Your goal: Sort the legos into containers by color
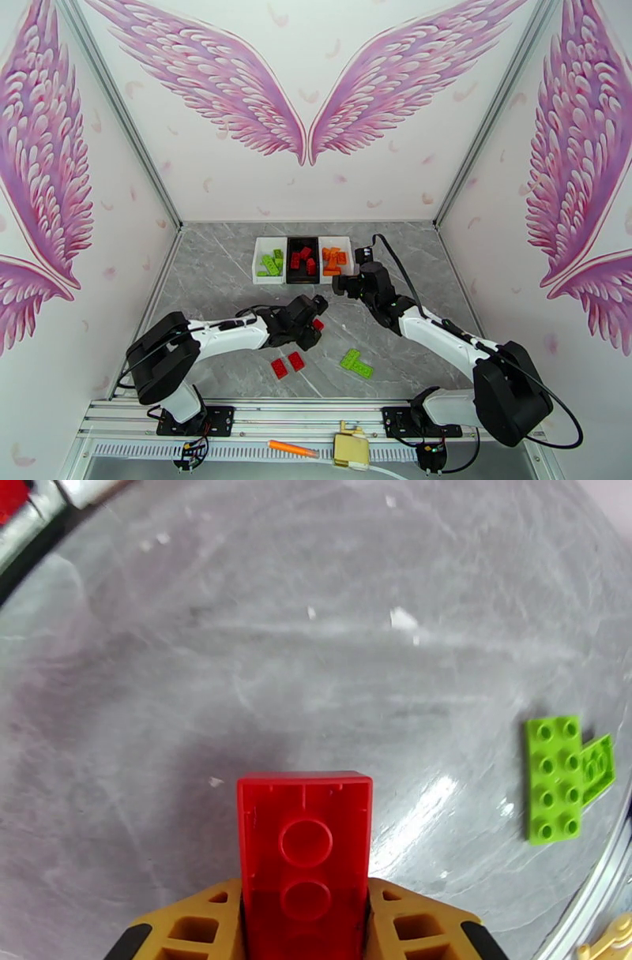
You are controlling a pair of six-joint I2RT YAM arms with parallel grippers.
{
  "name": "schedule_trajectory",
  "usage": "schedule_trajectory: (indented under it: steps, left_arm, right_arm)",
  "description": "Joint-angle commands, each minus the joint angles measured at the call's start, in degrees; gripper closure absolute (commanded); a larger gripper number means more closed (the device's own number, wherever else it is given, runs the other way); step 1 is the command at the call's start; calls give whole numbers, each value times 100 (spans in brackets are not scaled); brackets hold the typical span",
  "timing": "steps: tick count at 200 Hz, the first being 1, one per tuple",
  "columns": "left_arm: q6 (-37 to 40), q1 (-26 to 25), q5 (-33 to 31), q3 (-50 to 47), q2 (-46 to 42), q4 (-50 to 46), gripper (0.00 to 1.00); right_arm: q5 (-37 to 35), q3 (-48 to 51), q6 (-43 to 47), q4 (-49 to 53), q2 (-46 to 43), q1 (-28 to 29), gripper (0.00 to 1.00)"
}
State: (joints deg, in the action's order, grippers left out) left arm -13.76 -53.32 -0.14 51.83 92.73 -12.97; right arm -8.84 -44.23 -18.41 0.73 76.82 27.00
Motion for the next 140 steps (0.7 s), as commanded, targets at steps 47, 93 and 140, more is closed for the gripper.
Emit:
schedule_trajectory:
  steps: [47, 93, 140]
  left_arm:
    - [-100, 797, -574, 399, -275, 596, 70]
    - [-56, 1532, -561, 1374, 539, 823, 70]
    - [189, 1975, -408, 2532, 1326, 805, 70]
  right_arm:
    - [355, -100, 181, -146, -209, -26, 0]
    - [708, -88, -2, -367, -150, 52, 0]
    - [1004, -151, 271, -486, -137, 329, 1]
